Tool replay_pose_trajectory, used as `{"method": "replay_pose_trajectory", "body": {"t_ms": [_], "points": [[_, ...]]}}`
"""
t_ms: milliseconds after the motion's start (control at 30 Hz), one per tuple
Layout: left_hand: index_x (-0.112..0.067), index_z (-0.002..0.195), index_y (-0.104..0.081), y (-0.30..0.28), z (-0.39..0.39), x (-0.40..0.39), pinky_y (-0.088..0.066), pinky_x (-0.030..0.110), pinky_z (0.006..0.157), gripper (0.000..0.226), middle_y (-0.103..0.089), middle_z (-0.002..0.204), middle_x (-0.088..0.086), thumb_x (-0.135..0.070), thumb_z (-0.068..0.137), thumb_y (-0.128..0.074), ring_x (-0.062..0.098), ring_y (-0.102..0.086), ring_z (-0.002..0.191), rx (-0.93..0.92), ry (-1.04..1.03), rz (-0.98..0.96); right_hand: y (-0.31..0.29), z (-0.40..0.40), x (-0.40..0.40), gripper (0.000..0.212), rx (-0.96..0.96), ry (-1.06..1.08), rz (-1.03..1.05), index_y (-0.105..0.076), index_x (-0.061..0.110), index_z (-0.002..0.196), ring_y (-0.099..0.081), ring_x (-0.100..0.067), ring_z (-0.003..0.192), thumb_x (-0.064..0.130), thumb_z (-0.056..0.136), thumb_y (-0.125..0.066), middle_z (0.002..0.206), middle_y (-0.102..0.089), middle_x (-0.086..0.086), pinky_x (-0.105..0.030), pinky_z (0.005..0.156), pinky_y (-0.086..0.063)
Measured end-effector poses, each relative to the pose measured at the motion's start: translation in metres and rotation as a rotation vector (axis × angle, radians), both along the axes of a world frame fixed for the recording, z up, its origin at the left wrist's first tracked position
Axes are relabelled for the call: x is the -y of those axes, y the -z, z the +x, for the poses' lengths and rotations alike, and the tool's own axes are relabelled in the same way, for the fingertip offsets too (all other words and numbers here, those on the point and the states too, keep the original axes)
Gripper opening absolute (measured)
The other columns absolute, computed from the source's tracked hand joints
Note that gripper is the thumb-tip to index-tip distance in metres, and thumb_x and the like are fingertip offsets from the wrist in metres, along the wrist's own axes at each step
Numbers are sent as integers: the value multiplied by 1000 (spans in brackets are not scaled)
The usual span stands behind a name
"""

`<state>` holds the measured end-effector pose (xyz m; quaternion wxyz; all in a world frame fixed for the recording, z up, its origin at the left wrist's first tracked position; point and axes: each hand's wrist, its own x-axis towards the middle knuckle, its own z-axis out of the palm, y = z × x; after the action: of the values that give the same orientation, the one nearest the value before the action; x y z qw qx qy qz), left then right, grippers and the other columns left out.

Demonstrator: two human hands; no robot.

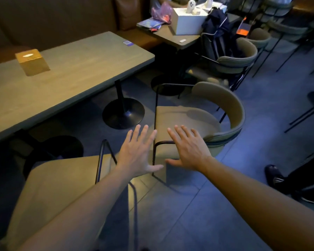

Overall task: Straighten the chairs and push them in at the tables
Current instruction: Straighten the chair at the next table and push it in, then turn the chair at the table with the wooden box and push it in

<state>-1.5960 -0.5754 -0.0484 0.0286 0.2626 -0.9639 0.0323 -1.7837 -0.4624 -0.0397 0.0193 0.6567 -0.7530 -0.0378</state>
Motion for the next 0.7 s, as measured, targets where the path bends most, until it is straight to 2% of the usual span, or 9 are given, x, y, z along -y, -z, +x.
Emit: {"method": "replay_pose_trajectory", "body": {"t_ms": [200,300,400,567,700], "points": [[-18,155,-13,16,-135,9,-17,52,116,117,-20,159,18,-91,66,-37,40,-13,146,8,61,28,11,-143,10,102,-18,66,14,-15,15,154,-25,-38,142,81,79,-37,157,-27,-19,-55,112,-26],[-20,155,-14,23,-214,12,-18,52,116,117,-21,159,17,-91,65,-36,39,-14,146,-3,47,13,24,-223,21,103,-50,30,56,-18,16,153,-28,-38,141,83,77,-33,155,-31,-19,-55,110,-28],[-21,155,-14,31,-294,13,-16,52,117,116,-22,160,16,-92,67,-36,38,-13,146,-22,-10,32,39,-303,32,103,-76,-81,110,-21,16,153,-32,-39,138,85,77,-33,153,-35,-20,-55,108,-30],[-22,155,-16,40,-410,-2,-16,51,117,113,-23,160,14,-91,68,-37,34,-14,147,-130,-262,122,62,-423,48,101,-64,-303,230,-23,15,152,-33,-39,135,84,79,-33,151,-35,-20,-56,108,-30],[-24,156,-9,48,-476,-38,-16,49,117,112,-17,162,11,-92,69,-30,31,-9,148,-74,-402,217,73,-493,38,102,-34,-494,336,-21,16,153,-33,-36,136,85,79,-32,152,-36,-19,-55,110,-27]]}}
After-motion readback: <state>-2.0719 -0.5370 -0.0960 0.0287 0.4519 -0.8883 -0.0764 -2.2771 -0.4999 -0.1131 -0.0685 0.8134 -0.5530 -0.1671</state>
